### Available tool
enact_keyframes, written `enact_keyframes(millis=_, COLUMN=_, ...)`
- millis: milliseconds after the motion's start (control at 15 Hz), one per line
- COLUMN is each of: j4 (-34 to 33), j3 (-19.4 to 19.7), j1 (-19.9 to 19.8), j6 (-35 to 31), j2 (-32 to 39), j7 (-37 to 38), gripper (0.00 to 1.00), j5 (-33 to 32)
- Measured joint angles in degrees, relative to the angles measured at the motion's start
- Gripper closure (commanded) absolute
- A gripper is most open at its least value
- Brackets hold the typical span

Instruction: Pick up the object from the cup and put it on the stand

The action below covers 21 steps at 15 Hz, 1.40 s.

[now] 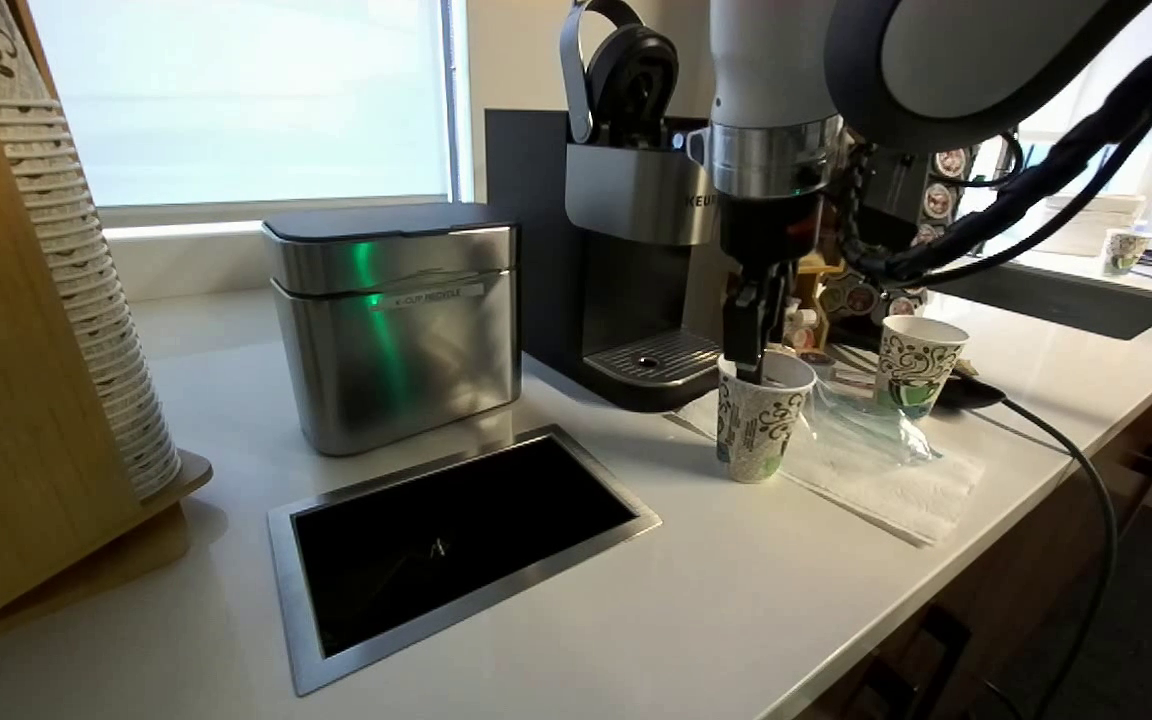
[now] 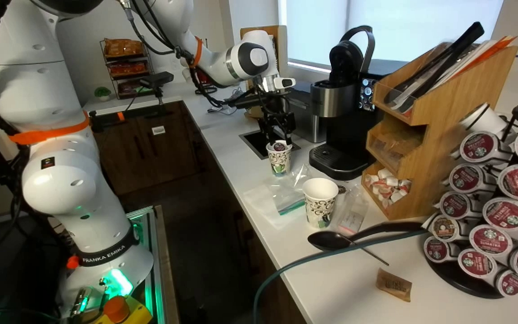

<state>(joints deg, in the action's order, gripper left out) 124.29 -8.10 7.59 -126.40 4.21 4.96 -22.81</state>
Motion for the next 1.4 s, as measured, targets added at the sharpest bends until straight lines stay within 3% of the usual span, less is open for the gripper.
enact_keyframes(millis=67, j4=-0.04, j3=0.00, j1=0.01, j6=0.00, j2=0.21, j7=0.29, gripper=0.40, j5=-0.20)
enact_keyframes(millis=133, j4=-0.11, j3=0.00, j1=0.01, j6=0.00, j2=0.41, j7=0.45, gripper=0.54, j5=-0.39)
enact_keyframes(millis=200, j4=-0.21, j3=0.00, j1=0.02, j6=0.00, j2=0.59, j7=0.58, gripper=0.62, j5=-0.52)
enact_keyframes(millis=467, j4=-0.74, j3=0.01, j1=0.22, j6=0.00, j2=1.03, j7=0.87, gripper=0.68, j5=-0.81)
enact_keyframes(millis=533, j4=-0.84, j3=0.01, j1=0.34, j6=0.00, j2=1.03, j7=1.08, gripper=0.76, j5=-0.88)
enact_keyframes(millis=600, j4=-0.95, j3=0.01, j1=0.49, j6=0.01, j2=1.03, j7=1.33, gripper=0.93, j5=-0.93)
enact_keyframes(millis=733, j4=-1.15, j3=0.00, j1=0.76, j6=0.04, j2=1.03, j7=1.76, gripper=1.00, j5=-0.98)
enact_keyframes(millis=1400, j4=-1.46, j3=-0.02, j1=1.46, j6=1.13, j2=0.26, j7=3.80, gripper=0.99, j5=-1.54)
